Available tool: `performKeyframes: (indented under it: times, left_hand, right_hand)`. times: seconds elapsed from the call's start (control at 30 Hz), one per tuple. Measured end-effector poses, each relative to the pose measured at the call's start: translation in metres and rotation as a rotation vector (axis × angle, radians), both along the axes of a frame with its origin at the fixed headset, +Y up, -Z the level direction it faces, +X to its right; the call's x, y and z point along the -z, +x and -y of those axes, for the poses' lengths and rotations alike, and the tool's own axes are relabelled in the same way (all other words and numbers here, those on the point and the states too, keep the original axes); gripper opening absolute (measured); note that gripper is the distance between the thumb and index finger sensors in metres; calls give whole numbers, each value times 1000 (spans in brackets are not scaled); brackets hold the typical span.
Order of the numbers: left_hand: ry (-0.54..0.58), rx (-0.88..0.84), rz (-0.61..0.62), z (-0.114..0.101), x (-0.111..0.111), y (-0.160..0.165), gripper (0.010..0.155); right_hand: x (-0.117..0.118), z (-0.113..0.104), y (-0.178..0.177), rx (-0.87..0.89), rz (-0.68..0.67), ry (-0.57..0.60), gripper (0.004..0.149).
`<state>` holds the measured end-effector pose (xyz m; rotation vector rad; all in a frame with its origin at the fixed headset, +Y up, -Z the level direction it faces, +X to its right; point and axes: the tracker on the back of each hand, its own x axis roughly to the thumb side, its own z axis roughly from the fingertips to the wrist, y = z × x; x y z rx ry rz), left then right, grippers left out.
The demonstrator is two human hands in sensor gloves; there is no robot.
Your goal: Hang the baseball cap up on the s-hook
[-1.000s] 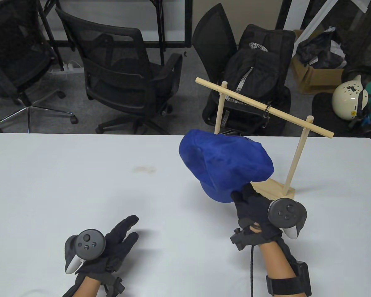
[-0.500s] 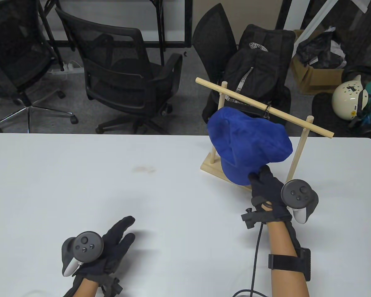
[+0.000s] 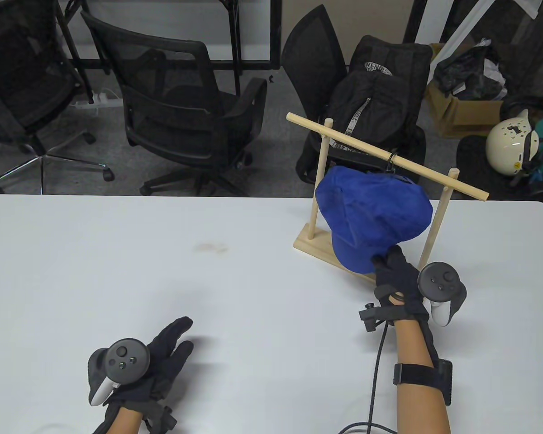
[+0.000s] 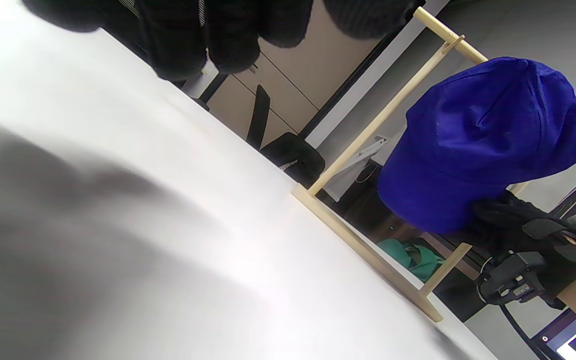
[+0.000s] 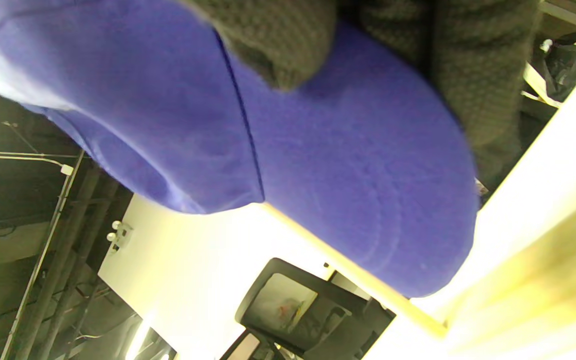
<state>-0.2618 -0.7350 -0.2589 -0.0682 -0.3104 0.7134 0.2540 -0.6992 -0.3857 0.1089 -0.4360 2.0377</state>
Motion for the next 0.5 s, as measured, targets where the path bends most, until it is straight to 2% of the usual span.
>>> performKeyframes:
  times: [0.23, 0.5]
  left_hand:
    - [-15, 22, 6, 1, 0, 1, 66]
    - [-18, 32, 3, 1, 0, 1, 66]
  right_hand:
    - [3, 23, 0, 25, -3, -62, 42]
    - [8, 40, -6, 49, -15, -145, 42]
